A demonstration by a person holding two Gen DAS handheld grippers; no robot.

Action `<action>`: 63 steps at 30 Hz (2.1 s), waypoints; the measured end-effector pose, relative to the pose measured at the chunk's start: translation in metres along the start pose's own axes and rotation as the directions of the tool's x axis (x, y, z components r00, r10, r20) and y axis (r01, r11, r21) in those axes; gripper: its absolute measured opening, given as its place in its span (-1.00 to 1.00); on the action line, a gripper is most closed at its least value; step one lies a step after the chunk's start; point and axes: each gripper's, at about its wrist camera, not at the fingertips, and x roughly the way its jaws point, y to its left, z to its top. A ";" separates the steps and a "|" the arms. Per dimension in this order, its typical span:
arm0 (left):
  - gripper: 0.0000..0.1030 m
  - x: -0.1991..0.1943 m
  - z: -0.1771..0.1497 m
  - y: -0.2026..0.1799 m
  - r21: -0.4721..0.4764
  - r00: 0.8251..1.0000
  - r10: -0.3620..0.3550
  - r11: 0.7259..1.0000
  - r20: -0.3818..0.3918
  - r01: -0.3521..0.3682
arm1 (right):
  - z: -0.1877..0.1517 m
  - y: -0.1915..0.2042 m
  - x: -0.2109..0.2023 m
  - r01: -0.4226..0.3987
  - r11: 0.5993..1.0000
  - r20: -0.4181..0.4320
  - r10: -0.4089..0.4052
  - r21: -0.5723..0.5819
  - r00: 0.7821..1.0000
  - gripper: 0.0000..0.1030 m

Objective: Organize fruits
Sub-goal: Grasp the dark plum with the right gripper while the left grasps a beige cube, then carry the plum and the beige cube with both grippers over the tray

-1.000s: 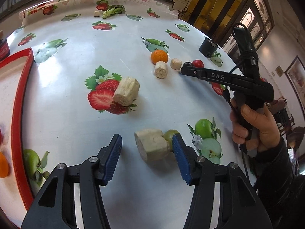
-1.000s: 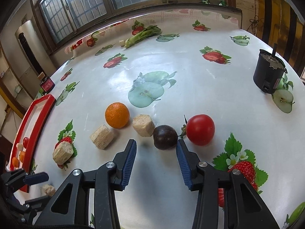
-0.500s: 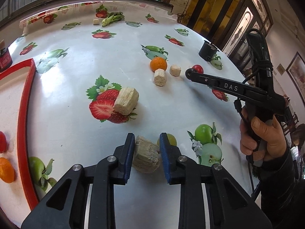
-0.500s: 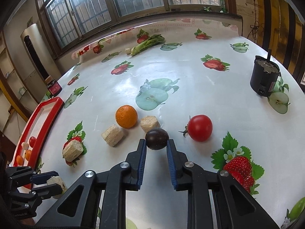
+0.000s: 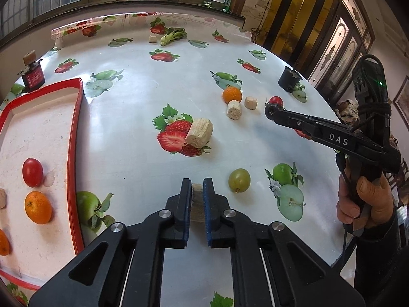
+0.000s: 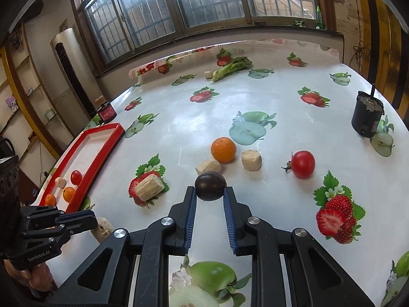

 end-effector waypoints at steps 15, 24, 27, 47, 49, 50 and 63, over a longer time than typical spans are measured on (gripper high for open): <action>-0.31 0.028 -0.017 -0.020 0.102 0.995 0.058 0.994 -0.085 -0.049 | -0.007 -0.001 0.000 -0.010 1.000 -0.014 0.010 0.013 1.000 -0.56; -0.31 -0.007 -0.002 0.001 0.047 0.993 0.114 0.992 0.012 -0.114 | 0.000 0.024 -0.001 -0.057 0.998 -0.010 0.057 -0.033 0.998 -0.56; -0.31 -0.016 0.001 0.011 0.026 0.990 0.139 0.990 0.032 -0.140 | 0.005 0.040 0.001 -0.080 0.995 -0.010 0.079 -0.057 0.997 -0.56; -0.31 -0.069 0.001 0.103 -0.165 0.940 0.326 0.937 0.100 -0.308 | 0.031 0.142 0.023 -0.231 0.952 -0.034 0.229 -0.201 0.973 -0.57; -0.31 -0.073 0.001 0.110 -0.180 0.935 0.339 0.931 0.103 -0.318 | 0.032 0.151 0.025 -0.242 0.946 -0.040 0.240 -0.213 0.970 -0.57; -0.31 -0.075 0.001 0.114 -0.187 0.933 0.346 0.928 0.104 -0.323 | 0.032 0.155 0.026 -0.247 0.944 -0.043 0.243 -0.218 0.969 -0.57; -0.30 -0.084 -0.003 0.149 -0.250 0.914 0.395 0.898 0.093 -0.363 | 0.033 0.188 0.046 -0.286 0.923 -0.095 0.271 -0.258 0.958 -0.57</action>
